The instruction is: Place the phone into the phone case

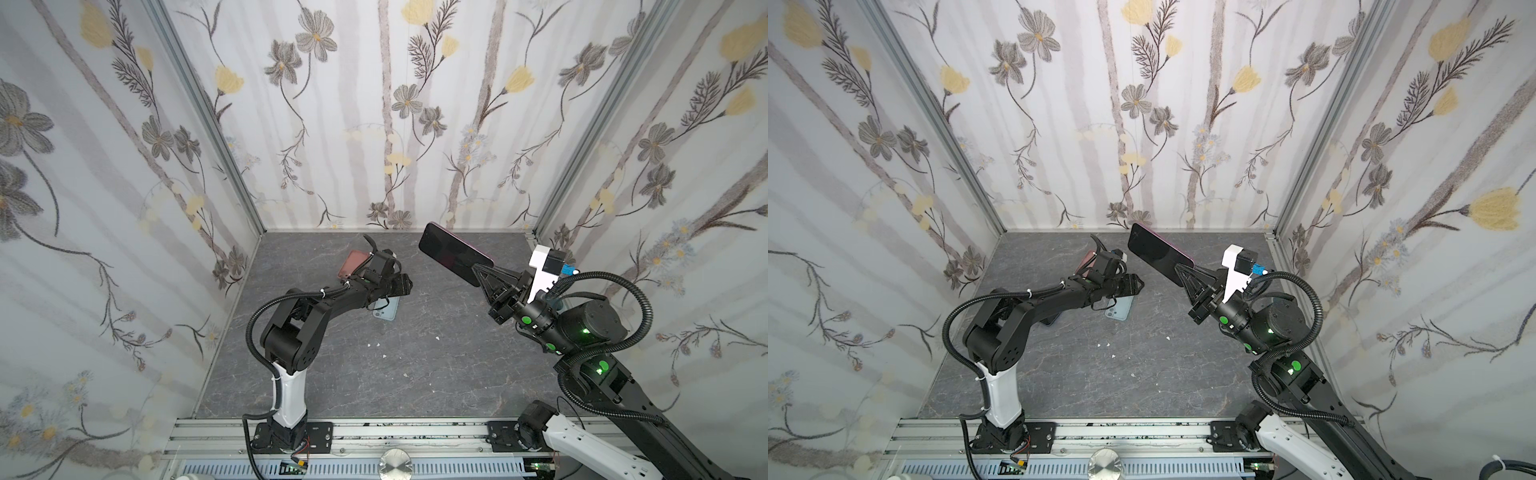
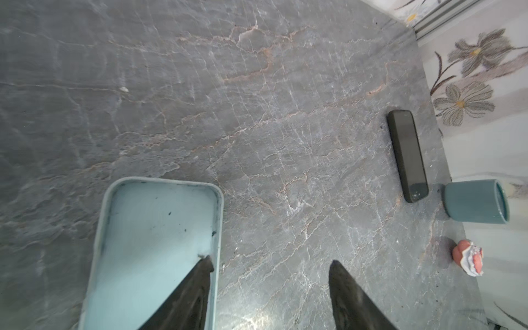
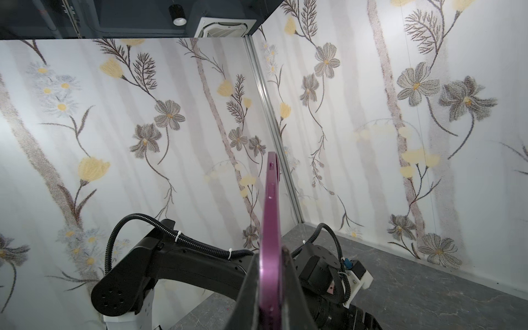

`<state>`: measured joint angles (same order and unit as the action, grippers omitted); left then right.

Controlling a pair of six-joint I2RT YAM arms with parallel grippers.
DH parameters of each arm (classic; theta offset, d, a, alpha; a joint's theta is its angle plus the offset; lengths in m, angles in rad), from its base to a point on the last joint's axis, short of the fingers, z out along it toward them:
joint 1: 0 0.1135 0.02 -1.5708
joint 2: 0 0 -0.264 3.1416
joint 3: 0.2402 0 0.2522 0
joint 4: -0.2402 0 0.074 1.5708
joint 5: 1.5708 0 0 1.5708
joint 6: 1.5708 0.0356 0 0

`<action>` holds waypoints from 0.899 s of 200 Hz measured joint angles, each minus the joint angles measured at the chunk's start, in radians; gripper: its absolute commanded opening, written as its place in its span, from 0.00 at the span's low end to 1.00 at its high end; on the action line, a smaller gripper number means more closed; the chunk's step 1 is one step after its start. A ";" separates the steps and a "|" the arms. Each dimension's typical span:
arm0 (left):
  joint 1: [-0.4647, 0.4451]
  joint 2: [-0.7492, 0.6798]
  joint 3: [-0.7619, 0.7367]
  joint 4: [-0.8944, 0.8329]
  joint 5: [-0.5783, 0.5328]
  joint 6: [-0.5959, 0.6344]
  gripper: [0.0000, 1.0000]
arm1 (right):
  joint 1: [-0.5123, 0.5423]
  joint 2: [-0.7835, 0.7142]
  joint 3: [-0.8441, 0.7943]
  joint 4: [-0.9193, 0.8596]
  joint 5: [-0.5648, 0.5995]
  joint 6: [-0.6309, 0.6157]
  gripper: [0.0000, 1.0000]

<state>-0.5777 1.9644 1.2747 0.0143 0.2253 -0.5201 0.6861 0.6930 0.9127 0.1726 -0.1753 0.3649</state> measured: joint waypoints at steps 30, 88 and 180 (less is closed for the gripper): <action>-0.006 0.063 0.057 -0.043 0.008 0.023 0.66 | 0.000 -0.014 -0.010 -0.013 0.017 0.000 0.00; -0.006 0.159 0.160 -0.119 0.000 0.093 0.67 | 0.000 -0.023 -0.017 -0.025 0.021 0.000 0.00; -0.037 0.190 0.188 -0.120 0.061 0.200 0.65 | 0.000 -0.053 -0.029 -0.027 0.024 0.000 0.00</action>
<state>-0.6151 2.1544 1.4624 -0.1059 0.2867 -0.3199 0.6861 0.6403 0.8841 0.1455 -0.1509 0.3649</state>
